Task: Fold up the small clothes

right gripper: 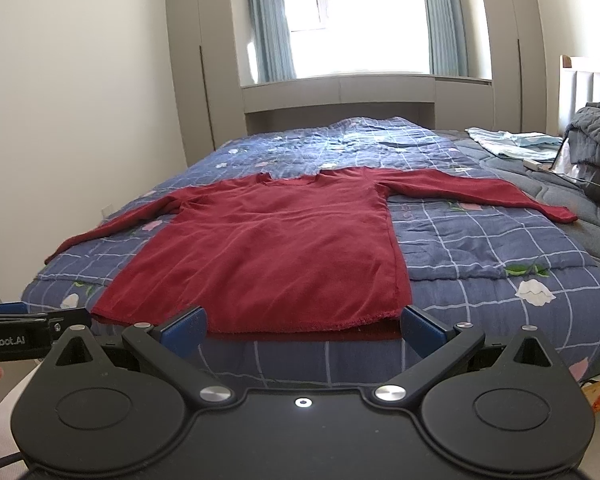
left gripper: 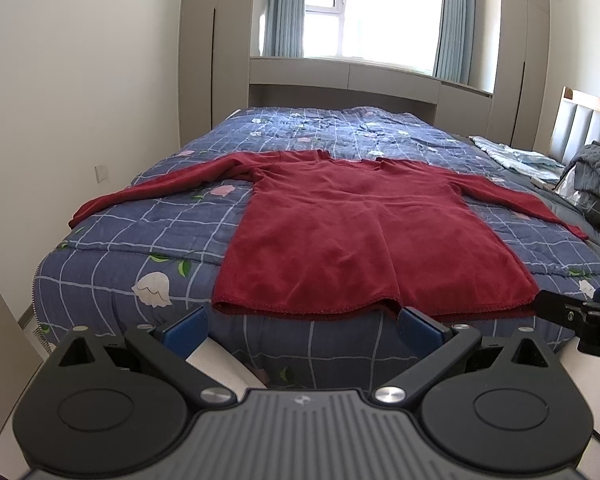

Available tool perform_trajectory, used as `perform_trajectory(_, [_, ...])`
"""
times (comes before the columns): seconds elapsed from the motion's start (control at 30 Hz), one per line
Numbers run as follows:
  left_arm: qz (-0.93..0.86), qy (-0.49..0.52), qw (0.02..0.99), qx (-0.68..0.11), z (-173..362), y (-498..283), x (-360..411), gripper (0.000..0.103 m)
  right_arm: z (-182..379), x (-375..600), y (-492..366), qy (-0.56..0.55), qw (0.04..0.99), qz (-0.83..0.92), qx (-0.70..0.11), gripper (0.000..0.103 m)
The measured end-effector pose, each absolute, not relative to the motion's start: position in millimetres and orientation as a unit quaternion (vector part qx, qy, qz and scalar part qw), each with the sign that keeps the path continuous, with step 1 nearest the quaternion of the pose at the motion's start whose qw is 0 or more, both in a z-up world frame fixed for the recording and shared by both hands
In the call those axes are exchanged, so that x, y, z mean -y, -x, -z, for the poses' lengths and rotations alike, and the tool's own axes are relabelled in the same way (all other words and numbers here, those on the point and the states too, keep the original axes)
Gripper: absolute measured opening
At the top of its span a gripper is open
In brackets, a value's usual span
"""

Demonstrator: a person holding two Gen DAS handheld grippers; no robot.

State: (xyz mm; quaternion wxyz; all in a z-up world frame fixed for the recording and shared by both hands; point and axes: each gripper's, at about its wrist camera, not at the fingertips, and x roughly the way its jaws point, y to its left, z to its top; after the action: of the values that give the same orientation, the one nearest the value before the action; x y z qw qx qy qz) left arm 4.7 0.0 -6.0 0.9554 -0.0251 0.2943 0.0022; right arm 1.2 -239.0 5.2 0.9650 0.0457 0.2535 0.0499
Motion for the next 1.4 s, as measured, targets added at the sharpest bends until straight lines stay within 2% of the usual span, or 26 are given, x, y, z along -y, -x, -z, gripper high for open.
perform_trajectory(0.63, [-0.044,0.006,0.936,-0.349,-24.2,-111.1,10.3,0.103,-16.8,256.9,-91.0,-0.039,0.952,-0.031,-0.303,0.103])
perform_trajectory(0.97, [-0.055,-0.009,0.934,-0.353,-41.4,-204.4,38.2,0.103,-30.9,290.7,-179.4,-0.053,0.941,0.007,-0.335,0.103])
perform_trajectory(1.4, [-0.025,-0.030,0.931,-0.363,-23.5,-337.4,111.2,0.103,-22.9,365.4,-278.5,-0.079,0.931,0.078,-0.348,0.103])
